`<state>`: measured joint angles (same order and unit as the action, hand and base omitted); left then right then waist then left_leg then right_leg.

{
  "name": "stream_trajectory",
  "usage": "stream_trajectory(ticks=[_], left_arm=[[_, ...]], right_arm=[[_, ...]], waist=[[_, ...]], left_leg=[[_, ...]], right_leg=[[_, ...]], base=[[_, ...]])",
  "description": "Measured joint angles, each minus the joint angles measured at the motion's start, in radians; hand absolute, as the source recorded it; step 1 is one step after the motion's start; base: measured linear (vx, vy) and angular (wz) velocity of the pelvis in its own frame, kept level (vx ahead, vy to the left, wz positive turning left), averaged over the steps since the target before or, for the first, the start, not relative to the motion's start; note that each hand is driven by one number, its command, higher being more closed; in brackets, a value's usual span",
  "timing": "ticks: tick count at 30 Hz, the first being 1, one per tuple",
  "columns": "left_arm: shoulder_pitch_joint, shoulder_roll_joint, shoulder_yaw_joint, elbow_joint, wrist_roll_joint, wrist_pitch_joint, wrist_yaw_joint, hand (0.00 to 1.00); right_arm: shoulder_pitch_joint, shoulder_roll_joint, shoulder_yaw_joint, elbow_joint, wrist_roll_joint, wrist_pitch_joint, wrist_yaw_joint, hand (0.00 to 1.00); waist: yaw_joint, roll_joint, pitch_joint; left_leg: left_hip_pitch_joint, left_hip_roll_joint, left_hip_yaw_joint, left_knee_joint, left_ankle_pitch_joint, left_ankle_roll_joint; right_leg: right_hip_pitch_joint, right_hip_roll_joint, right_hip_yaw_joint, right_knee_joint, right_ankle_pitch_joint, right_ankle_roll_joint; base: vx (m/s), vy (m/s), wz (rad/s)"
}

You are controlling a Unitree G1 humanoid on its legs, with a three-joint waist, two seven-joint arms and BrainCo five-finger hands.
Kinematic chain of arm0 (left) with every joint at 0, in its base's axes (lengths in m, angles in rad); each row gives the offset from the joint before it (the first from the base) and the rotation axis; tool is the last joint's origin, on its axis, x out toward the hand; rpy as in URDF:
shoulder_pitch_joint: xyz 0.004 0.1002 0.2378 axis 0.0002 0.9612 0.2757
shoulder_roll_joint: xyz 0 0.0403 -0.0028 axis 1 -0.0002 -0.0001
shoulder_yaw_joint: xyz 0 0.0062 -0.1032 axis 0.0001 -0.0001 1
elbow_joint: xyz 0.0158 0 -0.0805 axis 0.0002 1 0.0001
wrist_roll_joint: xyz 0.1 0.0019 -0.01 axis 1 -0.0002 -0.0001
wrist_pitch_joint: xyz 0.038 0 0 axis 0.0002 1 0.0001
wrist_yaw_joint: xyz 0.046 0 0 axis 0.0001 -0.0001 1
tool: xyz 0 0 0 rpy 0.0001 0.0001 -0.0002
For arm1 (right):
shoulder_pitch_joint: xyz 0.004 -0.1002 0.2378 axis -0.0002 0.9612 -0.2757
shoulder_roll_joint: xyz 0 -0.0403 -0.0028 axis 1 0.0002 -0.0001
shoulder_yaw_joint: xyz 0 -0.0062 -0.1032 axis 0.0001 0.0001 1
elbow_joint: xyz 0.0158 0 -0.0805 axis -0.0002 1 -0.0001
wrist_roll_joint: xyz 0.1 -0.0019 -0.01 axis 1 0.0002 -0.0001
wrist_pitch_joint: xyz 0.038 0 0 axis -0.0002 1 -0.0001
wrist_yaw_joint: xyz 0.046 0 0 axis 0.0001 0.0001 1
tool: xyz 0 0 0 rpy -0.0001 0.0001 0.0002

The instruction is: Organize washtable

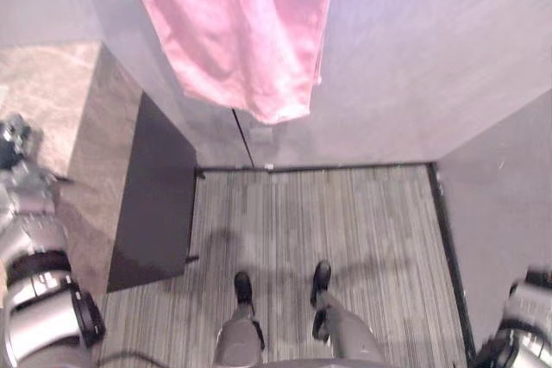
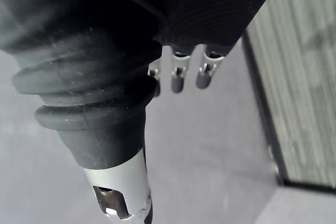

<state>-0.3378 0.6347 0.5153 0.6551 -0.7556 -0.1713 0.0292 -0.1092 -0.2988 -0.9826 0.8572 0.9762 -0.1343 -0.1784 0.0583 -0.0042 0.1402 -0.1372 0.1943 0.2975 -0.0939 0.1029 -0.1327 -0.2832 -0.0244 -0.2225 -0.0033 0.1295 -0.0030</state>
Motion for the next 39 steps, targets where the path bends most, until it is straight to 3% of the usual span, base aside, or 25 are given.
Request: stream_trajectory(ticks=[2, 6, 10, 12, 13, 17, 22, 25, 28, 30, 31, 32, 33, 34, 35, 36, 37, 39], left_arm=[[0.122, -0.112, -0.025, -0.074, 0.076, -0.032, -0.021, 0.00], [0.248, -0.299, -0.076, -0.131, 0.146, -0.071, -0.052, 0.00], [0.359, -0.512, -0.152, 0.013, 0.133, 0.006, -0.049, 0.00], [0.433, -0.619, -0.210, 0.142, 0.098, 0.058, -0.051, 0.00], [0.449, -0.634, -0.220, 0.171, 0.098, 0.066, -0.051, 0.00], [0.516, -0.637, -0.247, 0.297, 0.071, 0.082, -0.053, 0.00], [0.543, -0.624, -0.221, 0.447, 0.143, 0.076, -0.050, 0.00], [0.596, -0.630, -0.192, 0.468, 0.231, 0.078, -0.047, 0.00], [0.622, -0.609, -0.183, 0.485, 0.338, 0.088, -0.038, 0.00], [0.616, -0.594, -0.190, 0.484, 0.390, 0.100, -0.028, 0.00], [0.607, -0.587, -0.201, 0.482, 0.416, 0.105, -0.029, 0.00], [0.599, -0.587, -0.207, 0.481, 0.432, 0.105, -0.030, 0.00], [0.600, -0.559, -0.218, 0.467, 0.442, 0.103, -0.036, 0.00], [0.603, -0.538, -0.229, 0.451, 0.446, 0.107, -0.037, 0.00], [0.594, -0.516, -0.251, 0.455, 0.454, 0.116, -0.042, 0.00], [0.594, -0.532, -0.274, 0.454, 0.454, 0.123, -0.049, 0.00], [0.596, -0.553, -0.298, 0.452, 0.450, 0.120, -0.050, 0.00], [0.585, -0.525, -0.350, 0.453, 0.418, 0.120, -0.050, 0.00]], right_arm=[[0.121, 0.085, -0.015, -0.003, -0.043, 0.000, 0.008, 0.00], [0.223, 0.215, 0.021, -0.020, -0.090, 0.001, 0.019, 0.00], [0.253, 0.325, 0.101, -0.017, -0.105, 0.019, 0.051, 0.00], [0.256, 0.360, 0.128, 0.025, -0.113, 0.029, 0.054, 0.00], [0.259, 0.364, 0.129, 0.040, -0.116, 0.029, 0.054, 0.00], [0.305, 0.345, 0.140, 0.150, -0.192, 0.035, 0.076, 0.00], [0.328, 0.297, 0.213, 0.186, -0.324, 0.055, 0.097, 0.00], [0.347, 0.290, 0.283, 0.200, -0.443, 0.070, 0.096, 0.00], [0.329, 0.291, 0.417, 0.197, -0.552, 0.070, 0.096, 0.00], [0.308, 0.293, 0.502, 0.195, -0.623, 0.070, 0.096, 0.00], [0.306, 0.293, 0.536, 0.195, -0.652, 0.070, 0.095, 0.00], [0.298, 0.288, 0.559, 0.194, -0.682, 0.071, 0.095, 0.00], [0.305, 0.282, 0.595, 0.199, -0.728, 0.071, 0.094, 0.00], [0.307, 0.281, 0.610, 0.201, -0.745, 0.071, 0.094, 0.00], [0.293, 0.270, 0.637, 0.213, -0.774, 0.069, 0.093, 0.00], [0.274, 0.248, 0.657, 0.215, -0.794, 0.067, 0.094, 0.00], [0.248, 0.215, 0.684, 0.217, -0.808, 0.066, 0.093, 0.00], [0.206, 0.208, 0.754, 0.229, -0.876, 0.068, 0.095, 0.00]], waist=[[-0.002, 0.014, -0.062], [-0.017, 0.036, -0.115], [-0.052, 0.051, -0.130], [-0.072, 0.028, -0.144], [-0.075, 0.017, -0.142], [-0.084, -0.007, -0.147], [-0.099, 0.017, -0.157], [-0.096, 0.022, -0.157], [-0.084, 0.007, -0.142], [-0.077, -0.008, -0.108], [-0.070, 0.004, -0.094], [-0.067, 0.017, -0.088], [-0.073, -0.033, -0.071], [-0.070, -0.068, -0.066], [-0.049, -0.082, -0.063], [-0.038, -0.058, -0.068], [-0.034, -0.007, -0.063], [-0.043, -0.026, -0.033]], left_leg=[[0.044, 0.003, 0.012, 0.000, -0.016, 0.002], [0.128, -0.006, 0.039, 0.002, -0.037, 0.016], [0.187, -0.020, 0.067, 0.026, -0.068, 0.026], [0.196, -0.023, 0.073, 0.024, -0.069, 0.029], [0.207, -0.023, 0.073, 0.023, -0.069, 0.029], [0.283, -0.025, 0.056, 0.022, -0.078, 0.020], [0.292, -0.043, 0.031, 0.020, -0.087, 0.023], [0.296, -0.058, 0.002, 0.010, -0.087, 0.023], [0.282, -0.060, -0.003, 0.003, -0.087, 0.023], [0.269, -0.063, -0.041, 0.013, -0.089, 0.026], [0.253, -0.052, -0.073, 0.016, -0.094, 0.035], [0.227, -0.036, -0.104, 0.027, -0.091, 0.045], [0.219, -0.073, -0.149, 0.041, -0.090, 0.045], [0.217, -0.107, -0.168, 0.046, -0.089, 0.043], [0.194, -0.120, -0.192, 0.070, -0.081, 0.034], [0.164, -0.102, -0.217, 0.091, -0.081, 0.034], [0.129, -0.061, -0.231, 0.112, -0.068, 0.040], [0.100, -0.088, -0.256, 0.138, -0.057, 0.029]], right_leg=[[0.050, 0.004, 0.004, -0.008, -0.016, 0.003], [0.131, -0.006, 0.004, -0.019, -0.028, 0.019], [0.194, -0.017, 0.012, -0.033, -0.027, 0.023], [0.207, -0.017, 0.027, -0.050, -0.021, 0.032], [0.218, -0.017, 0.033, -0.055, -0.021, 0.033], [0.301, -0.014, 0.034, -0.070, -0.020, 0.033], [0.328, -0.025, 0.052, -0.098, -0.019, 0.034], [0.326, -0.031, 0.062, -0.098, -0.018, 0.037], [0.279, -0.031, 0.084, -0.039, -0.028, 0.049], [0.241, -0.030, 0.102, 0.041, -0.081, 0.096], [0.225, -0.023, 0.093, 0.071, -0.121, 0.109], [0.160, -0.028, 0.092, 0.316, -0.166, 0.042], [0.151, -0.069, 0.105, 0.495, -0.262, 0.076], [0.162, -0.090, 0.118, 0.478, -0.308, 0.097], [0.184, -0.092, 0.124, 0.415, -0.341, 0.075], [0.215, -0.066, 0.107, 0.327, -0.301, 0.085], [0.236, -0.039, 0.099, 0.326, -0.306, 0.078], [0.247, -0.054, 0.114, 0.356, -0.360, 0.058]], base=[[0.04, 0.025, -0.07], [0.02, 0.061, -0.09], [-0.02, 0.058, -0.20], [-0.01, 0.035, -0.14], [0.02, 0.029, -0.07], [0.02, 0.023, 0.10], [0.00, 0.040, 0.02], [0.01, 0.035, 0.07], [0.00, 0.002, -0.12], [-0.04, -0.023, 0.09], [-0.05, -0.078, 0.54], [-0.04, -0.089, 1.10], [-0.05, -0.116, 1.16], [-0.01, -0.089, 0.99], [0.00, -0.058, 0.45], [0.01, -0.016, 0.28], [-0.09, -0.004, 0.39], [-0.07, -0.043, 0.63]])
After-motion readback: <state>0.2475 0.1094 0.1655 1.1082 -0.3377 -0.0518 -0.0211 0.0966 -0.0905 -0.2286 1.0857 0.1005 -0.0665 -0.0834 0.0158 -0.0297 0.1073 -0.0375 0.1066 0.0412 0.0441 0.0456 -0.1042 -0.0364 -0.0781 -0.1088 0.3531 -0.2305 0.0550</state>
